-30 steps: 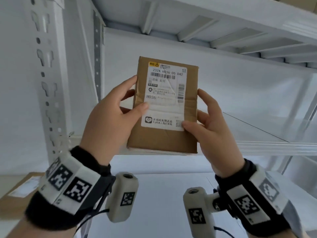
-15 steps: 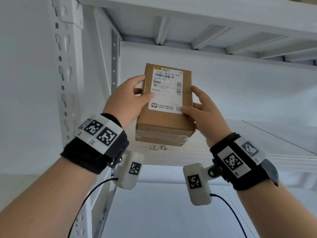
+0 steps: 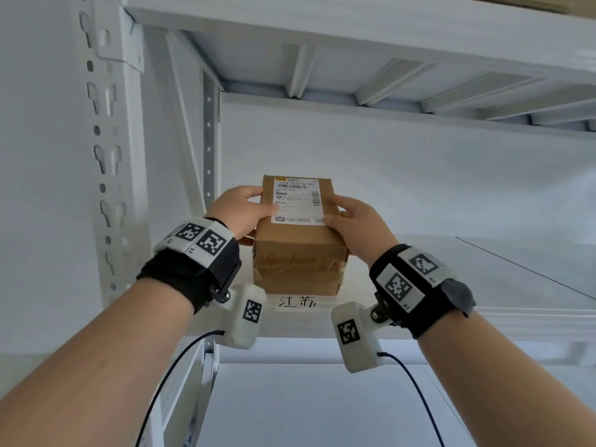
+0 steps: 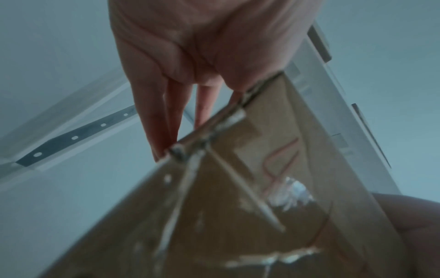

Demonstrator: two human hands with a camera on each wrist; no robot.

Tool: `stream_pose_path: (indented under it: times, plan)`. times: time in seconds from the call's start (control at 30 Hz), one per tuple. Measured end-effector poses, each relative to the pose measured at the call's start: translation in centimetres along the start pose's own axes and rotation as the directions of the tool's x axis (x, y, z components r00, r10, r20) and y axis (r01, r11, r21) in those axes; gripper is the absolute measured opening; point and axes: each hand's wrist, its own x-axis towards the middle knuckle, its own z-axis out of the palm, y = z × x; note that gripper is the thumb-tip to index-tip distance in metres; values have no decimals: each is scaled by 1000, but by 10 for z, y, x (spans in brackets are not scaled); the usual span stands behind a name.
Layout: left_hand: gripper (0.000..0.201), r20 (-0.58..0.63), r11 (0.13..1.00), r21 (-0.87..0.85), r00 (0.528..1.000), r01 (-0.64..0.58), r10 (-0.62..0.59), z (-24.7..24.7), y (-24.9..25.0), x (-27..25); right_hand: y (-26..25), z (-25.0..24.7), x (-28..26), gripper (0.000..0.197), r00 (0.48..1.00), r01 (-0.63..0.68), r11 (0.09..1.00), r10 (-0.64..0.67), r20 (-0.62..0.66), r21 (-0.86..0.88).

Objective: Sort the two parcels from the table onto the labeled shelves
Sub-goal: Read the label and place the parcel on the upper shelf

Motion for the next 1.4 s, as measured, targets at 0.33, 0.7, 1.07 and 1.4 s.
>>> stream_pose_path:
  times: [0.33,0.7,1.07,1.4]
  plan:
    - [38,78,988,121,991,99,-108,5,-3,19,5,8,18,31,998,-67,989,65,-19,-131]
    - [41,97,952,239,971,189,-217,11,-3,27,6,15,29,36,989,-149,976,148,-20,-156]
    - [57,-29,937,290,980,195,-195,2,-2,20,1,5,17,49,988,-146,989,146,38,-16]
    - [64,-112,951,302,989,-63,101,-12,19,-14,-16,-5,-18,58,985,138,981,-150,-85,-132]
